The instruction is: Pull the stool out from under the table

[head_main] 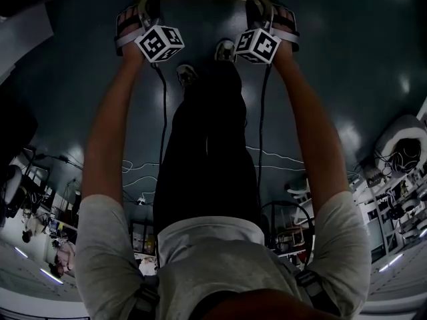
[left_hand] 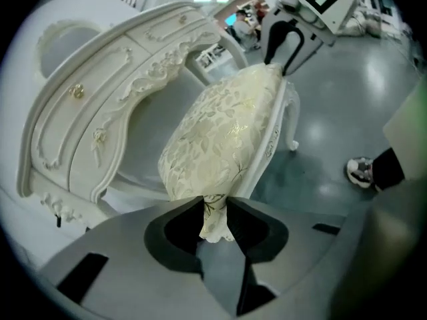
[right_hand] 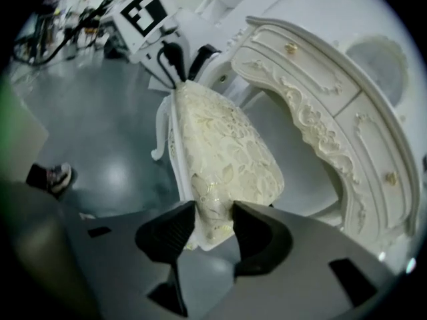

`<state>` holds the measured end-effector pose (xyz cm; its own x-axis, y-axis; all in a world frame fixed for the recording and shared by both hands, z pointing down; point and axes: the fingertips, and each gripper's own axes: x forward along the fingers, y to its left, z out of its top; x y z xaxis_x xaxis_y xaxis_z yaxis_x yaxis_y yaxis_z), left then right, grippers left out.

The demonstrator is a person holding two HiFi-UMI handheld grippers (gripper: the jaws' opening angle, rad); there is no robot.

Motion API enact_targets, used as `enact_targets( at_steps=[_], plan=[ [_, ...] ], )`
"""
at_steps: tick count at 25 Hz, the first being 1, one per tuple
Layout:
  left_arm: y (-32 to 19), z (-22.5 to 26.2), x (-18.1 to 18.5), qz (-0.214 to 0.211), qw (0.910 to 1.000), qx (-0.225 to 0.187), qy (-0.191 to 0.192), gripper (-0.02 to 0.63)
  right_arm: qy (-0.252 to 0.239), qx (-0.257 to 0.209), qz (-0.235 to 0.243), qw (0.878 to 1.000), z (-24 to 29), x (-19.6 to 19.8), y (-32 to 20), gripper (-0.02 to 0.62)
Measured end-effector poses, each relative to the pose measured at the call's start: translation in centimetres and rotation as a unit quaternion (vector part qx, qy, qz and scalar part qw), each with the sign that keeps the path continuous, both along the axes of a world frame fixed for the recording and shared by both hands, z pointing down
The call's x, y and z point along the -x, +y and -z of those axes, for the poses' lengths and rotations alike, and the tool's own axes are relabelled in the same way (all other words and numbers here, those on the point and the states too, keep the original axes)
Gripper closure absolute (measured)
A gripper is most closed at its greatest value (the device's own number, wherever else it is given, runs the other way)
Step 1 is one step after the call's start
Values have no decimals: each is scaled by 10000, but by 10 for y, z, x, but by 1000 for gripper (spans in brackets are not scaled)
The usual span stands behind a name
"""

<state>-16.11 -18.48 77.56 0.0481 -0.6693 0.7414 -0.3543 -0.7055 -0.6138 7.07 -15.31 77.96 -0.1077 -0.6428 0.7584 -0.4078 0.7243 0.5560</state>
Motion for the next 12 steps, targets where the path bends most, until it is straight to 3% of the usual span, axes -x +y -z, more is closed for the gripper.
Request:
enact_targets(
  at_steps=[2, 3, 5, 7, 9, 12],
  plan=[
    [-4, 2, 6, 467, 9980, 77, 420, 493, -793, 274, -585, 9948, 2, 4, -4, 357],
    [-6, 2, 13, 788, 9946, 132, 656, 452, -1192, 413, -916, 9878, 3, 6, -6, 342],
    [-8, -3, 38, 1589, 9798, 380, 1154, 391, -1827, 583, -1431, 9710, 6, 11, -8, 323],
    [-9, -16, 62, 2227, 9584, 824, 1581, 333, -2233, 674, -1667, 9580, 9, 16, -8, 298],
    [-9, -27, 73, 2429, 9425, 1268, 1916, 330, -2544, 766, -1882, 9455, 12, 18, -6, 263],
    [-13, -35, 70, 2278, 9322, 1720, 2225, 325, -2977, 1068, -2553, 9136, 5, 2, -8, 224]
  ],
)
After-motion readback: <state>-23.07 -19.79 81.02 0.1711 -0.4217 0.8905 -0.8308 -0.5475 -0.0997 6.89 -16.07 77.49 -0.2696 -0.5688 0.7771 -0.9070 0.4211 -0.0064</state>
